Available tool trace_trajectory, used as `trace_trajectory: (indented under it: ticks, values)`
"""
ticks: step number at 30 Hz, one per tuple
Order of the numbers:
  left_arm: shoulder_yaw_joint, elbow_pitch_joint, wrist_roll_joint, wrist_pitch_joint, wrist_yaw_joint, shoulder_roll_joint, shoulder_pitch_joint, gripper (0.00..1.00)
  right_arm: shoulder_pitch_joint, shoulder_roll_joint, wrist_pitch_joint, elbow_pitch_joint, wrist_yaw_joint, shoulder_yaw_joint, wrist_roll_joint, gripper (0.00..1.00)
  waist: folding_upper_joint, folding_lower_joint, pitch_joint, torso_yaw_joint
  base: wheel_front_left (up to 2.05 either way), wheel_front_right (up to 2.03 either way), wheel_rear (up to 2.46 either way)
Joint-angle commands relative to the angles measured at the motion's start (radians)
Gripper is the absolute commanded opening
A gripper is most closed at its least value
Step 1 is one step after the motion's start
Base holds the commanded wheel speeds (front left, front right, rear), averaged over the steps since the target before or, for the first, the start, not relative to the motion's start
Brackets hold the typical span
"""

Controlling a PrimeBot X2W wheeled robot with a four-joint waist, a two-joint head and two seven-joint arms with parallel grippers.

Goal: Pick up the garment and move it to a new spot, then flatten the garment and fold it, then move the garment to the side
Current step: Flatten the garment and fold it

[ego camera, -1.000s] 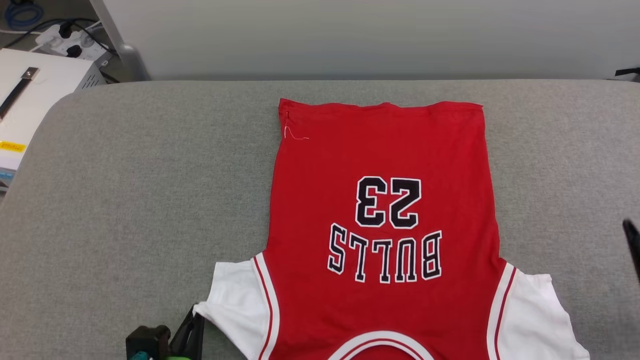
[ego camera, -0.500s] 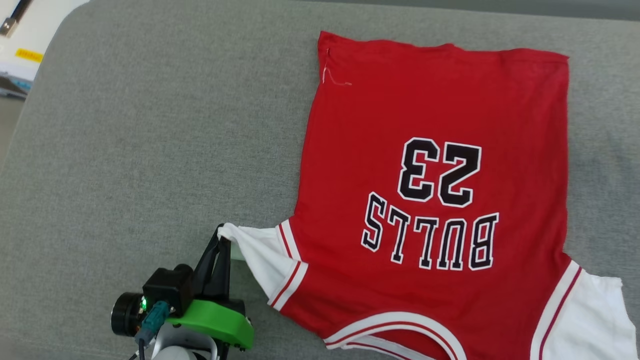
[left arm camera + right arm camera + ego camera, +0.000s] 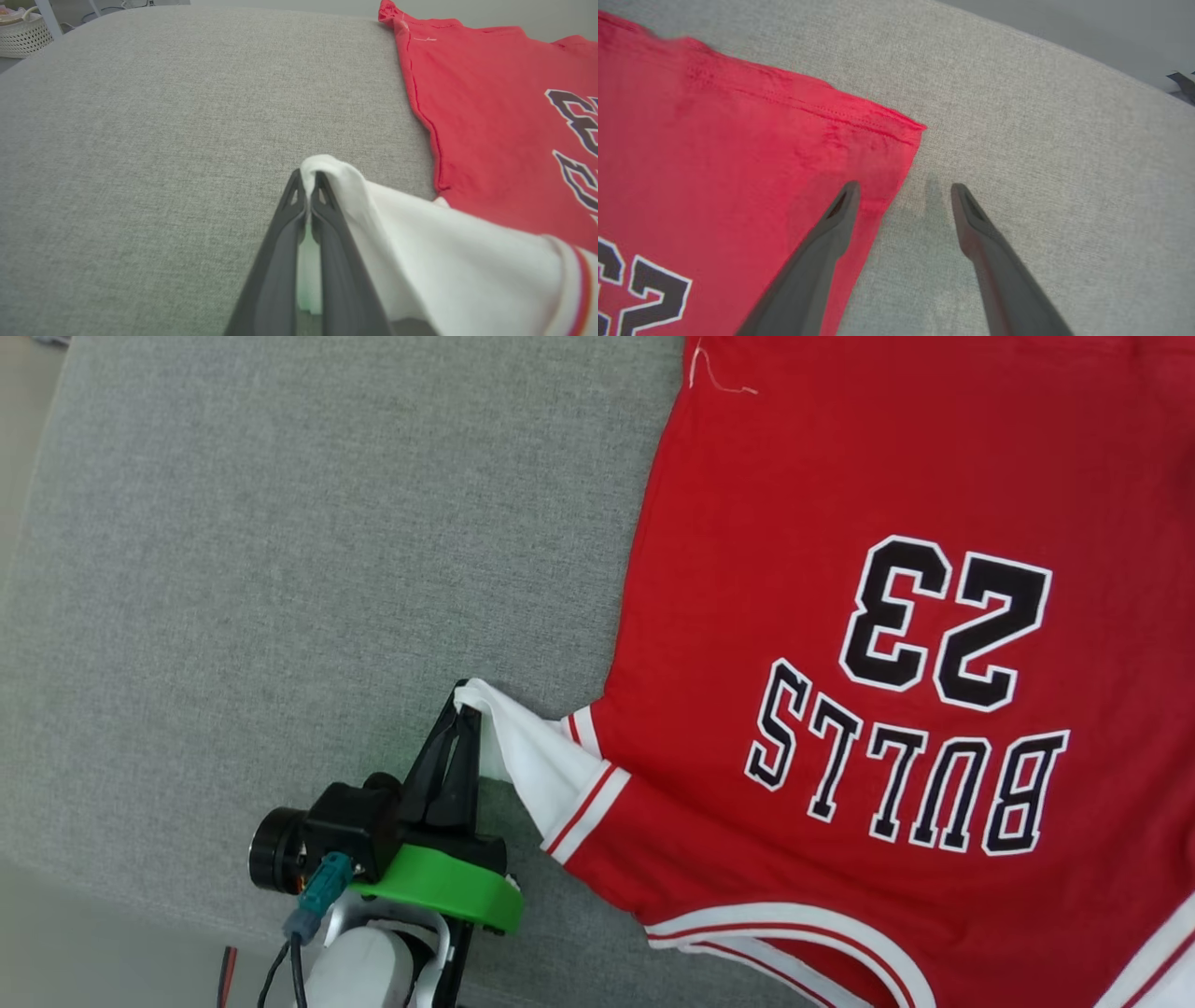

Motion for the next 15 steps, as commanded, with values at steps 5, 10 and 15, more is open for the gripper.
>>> trace_trajectory:
  ticks: [5,10,15]
  values:
    - [0.016,0.003,0.028,-0.006,-0.031,-0.033,-0.034,0.00,-0.012,0.020,-0.022,0.087,0.000,0.018,-0.041,1.00,0.0000,-0.0002,0.102,0.071,0.00,0.00,0.00]
    - [0.038,0.011,0.045,-0.006,-0.049,-0.052,-0.041,0.00,0.082,0.011,-0.012,0.129,0.000,0.086,-0.016,1.00,0.0000,-0.0002,0.110,0.072,0.00,0.00,0.00]
    - [0.062,0.023,0.058,-0.006,-0.064,-0.061,-0.036,0.00,0.108,-0.008,-0.065,0.130,0.000,0.087,0.008,0.00,0.0000,-0.0002,0.091,0.062,0.00,0.00,0.00]
